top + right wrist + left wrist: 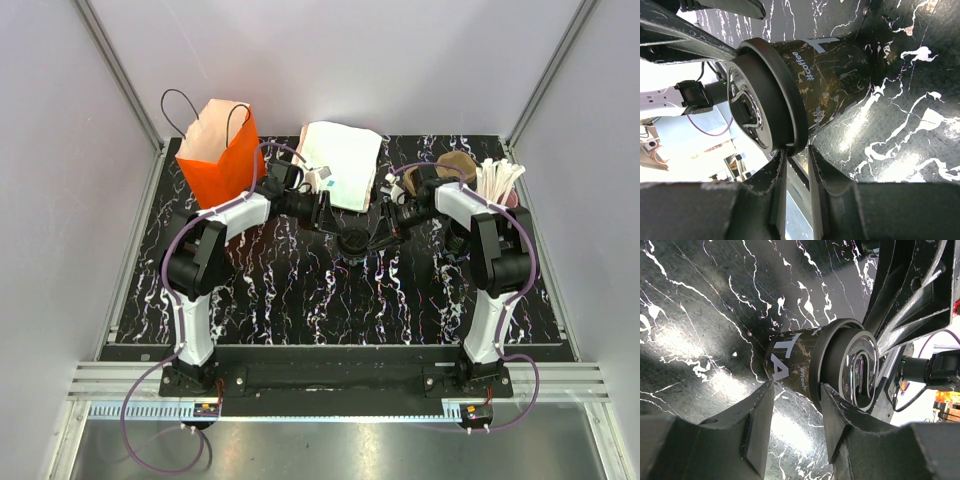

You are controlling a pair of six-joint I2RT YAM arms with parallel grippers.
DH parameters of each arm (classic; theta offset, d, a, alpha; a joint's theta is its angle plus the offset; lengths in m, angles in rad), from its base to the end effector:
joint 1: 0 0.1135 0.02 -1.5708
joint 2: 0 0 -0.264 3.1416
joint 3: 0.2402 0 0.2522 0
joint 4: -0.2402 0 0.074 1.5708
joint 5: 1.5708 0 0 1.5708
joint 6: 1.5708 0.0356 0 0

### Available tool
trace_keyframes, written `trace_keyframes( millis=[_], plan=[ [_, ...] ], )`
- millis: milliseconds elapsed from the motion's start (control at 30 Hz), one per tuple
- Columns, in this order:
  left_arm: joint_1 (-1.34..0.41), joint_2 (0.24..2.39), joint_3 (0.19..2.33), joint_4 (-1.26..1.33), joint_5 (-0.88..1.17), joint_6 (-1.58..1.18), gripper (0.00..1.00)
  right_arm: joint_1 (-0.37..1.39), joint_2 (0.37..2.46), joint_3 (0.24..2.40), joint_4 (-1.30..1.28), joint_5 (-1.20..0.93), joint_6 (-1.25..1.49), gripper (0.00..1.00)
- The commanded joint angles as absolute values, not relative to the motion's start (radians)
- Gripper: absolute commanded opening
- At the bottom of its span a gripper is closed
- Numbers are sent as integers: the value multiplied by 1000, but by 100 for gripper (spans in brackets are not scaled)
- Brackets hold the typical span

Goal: Pack the takeout coffee

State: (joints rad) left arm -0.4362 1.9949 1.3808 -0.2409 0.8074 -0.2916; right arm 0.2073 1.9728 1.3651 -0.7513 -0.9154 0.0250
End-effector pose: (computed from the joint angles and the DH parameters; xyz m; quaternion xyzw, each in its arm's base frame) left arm 0.3772 -0.2042 0.1876 0.1995 0.8491 -0.4585 0.1701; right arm 0.3649 0.1056 0.1723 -0.1277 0.8841 0.4474 0.0433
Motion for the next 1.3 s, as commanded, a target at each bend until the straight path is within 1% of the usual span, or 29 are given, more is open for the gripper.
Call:
trace_keyframes(
  millis=[0,200,433,600,833,900,1167,1267],
  plan=[
    [-492,2080,1362,-304,681,-242,43,290,2098,1305,-627,-422,-77,24],
    [-495,2075,1367,-308,684,-244,43,288,2080,1315,-634,-459,-80,25],
    [-494,2046,1376,-304,724,-244,44,288,1981,1351,-658,-557,-101,28],
    [-495,2026,1377,-298,735,-244,45,288,1964,1374,-678,-583,-109,29],
    [-485,2014,1390,-298,758,-245,49,287,1945,1407,-695,-637,-123,32],
    [-479,2010,1396,-298,764,-245,51,287,1936,1417,-709,-655,-126,33],
    [-469,1988,1427,-302,793,-247,54,287,1913,1497,-761,-689,-135,39],
    [-463,1982,1433,-304,808,-247,57,287,1904,1519,-776,-690,-135,42]
  ],
)
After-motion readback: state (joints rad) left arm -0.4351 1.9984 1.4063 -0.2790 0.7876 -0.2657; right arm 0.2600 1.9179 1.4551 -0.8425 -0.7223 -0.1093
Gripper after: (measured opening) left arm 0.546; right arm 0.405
